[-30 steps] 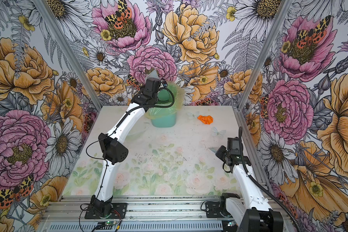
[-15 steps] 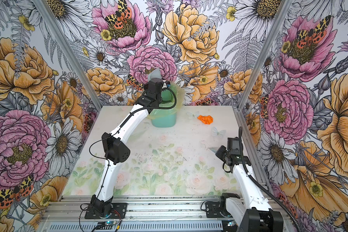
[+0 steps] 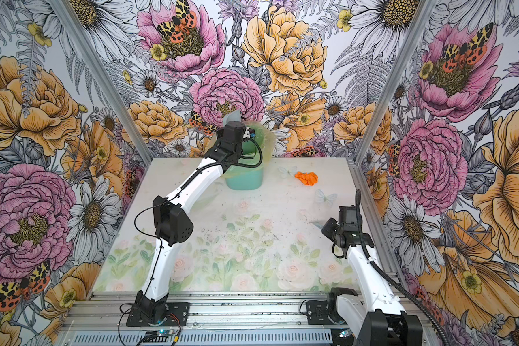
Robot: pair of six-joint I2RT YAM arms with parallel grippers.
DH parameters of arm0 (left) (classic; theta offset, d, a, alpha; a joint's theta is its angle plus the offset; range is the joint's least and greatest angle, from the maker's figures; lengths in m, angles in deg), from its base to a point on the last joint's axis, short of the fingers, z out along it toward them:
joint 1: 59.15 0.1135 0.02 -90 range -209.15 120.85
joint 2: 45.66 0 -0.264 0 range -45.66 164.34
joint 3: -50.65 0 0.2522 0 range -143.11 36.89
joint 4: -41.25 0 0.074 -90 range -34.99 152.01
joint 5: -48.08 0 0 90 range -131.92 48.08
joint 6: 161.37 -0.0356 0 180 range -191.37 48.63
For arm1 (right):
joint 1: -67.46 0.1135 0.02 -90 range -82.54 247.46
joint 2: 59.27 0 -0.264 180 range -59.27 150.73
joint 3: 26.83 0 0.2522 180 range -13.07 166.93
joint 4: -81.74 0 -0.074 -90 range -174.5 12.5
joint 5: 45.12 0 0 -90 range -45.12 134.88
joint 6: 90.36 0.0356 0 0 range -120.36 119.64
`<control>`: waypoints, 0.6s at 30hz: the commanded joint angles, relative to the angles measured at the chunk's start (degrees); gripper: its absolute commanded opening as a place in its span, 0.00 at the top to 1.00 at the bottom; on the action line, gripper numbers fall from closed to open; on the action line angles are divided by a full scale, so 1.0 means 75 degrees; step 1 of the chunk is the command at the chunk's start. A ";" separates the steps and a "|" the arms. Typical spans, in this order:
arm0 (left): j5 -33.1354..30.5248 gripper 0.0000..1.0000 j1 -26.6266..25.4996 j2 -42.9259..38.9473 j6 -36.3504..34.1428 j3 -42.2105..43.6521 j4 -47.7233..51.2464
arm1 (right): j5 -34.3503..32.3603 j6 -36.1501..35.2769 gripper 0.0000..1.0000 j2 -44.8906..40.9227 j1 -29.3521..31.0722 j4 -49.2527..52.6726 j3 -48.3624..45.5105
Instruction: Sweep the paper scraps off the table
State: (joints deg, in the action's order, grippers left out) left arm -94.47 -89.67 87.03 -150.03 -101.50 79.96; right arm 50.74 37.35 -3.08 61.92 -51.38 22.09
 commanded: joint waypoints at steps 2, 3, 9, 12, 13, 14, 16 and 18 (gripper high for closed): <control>-0.0294 1.00 -0.0020 -0.0650 -0.0461 0.0135 -0.0735 | -0.0114 -0.0004 0.99 -0.0140 0.0052 -0.0171 -0.0051; -0.0344 1.00 -0.0022 -0.0663 -0.0634 0.0228 -0.0951 | -0.0109 0.0009 0.99 -0.0151 0.0054 -0.0174 -0.0068; -0.0434 1.00 -0.0058 -0.0733 -0.1049 0.0465 -0.1449 | -0.0114 0.0010 0.99 -0.0196 0.0055 -0.0174 -0.0085; -0.0428 1.00 -0.0056 -0.0785 -0.1094 0.0518 -0.1463 | -0.0105 0.0027 0.99 -0.0194 0.0051 -0.0174 -0.0081; -0.0417 1.00 -0.0055 -0.0803 -0.1117 0.0549 -0.1453 | -0.0110 0.0032 0.99 -0.0193 0.0058 -0.0174 -0.0073; -0.0411 1.00 -0.0061 -0.0829 -0.1161 0.0591 -0.1463 | -0.0108 0.0030 0.99 -0.0200 0.0049 -0.0174 -0.0081; -0.0390 1.00 -0.0058 -0.0889 -0.1275 0.0697 -0.1463 | -0.0095 0.0034 0.99 -0.0202 0.0049 -0.0175 -0.0079; -0.0354 1.00 -0.0038 -0.0961 -0.1326 0.0829 -0.1451 | -0.0114 0.0032 0.99 -0.0201 0.0048 -0.0174 -0.0102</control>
State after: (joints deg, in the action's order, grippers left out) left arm -96.42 -89.78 83.66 -158.51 -96.45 71.04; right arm 50.74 37.38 -3.76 61.92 -51.60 21.90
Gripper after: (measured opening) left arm 0.213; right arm 0.198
